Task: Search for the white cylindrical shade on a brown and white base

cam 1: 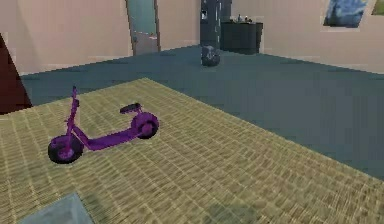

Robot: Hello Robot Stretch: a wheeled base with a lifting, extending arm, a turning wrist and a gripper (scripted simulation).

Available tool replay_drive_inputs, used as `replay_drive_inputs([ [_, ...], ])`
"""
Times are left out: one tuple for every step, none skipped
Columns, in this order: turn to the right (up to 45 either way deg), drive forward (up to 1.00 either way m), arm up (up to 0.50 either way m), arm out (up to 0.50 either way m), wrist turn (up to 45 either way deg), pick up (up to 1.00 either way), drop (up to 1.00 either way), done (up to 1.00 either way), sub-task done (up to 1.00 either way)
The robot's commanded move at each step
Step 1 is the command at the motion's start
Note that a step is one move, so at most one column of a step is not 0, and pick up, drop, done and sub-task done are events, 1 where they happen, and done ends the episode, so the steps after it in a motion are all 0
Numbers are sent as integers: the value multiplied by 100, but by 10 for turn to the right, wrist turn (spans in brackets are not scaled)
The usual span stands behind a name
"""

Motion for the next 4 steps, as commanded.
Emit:
replay_drive_inputs([
  [-420,0,0,0,0,0,0,0,0],
  [0,20,0,0,0,0,0,0,0],
  [-450,0,0,0,0,0,0,0,0],
  [-300,0,0,0,0,0,0,0,0],
])
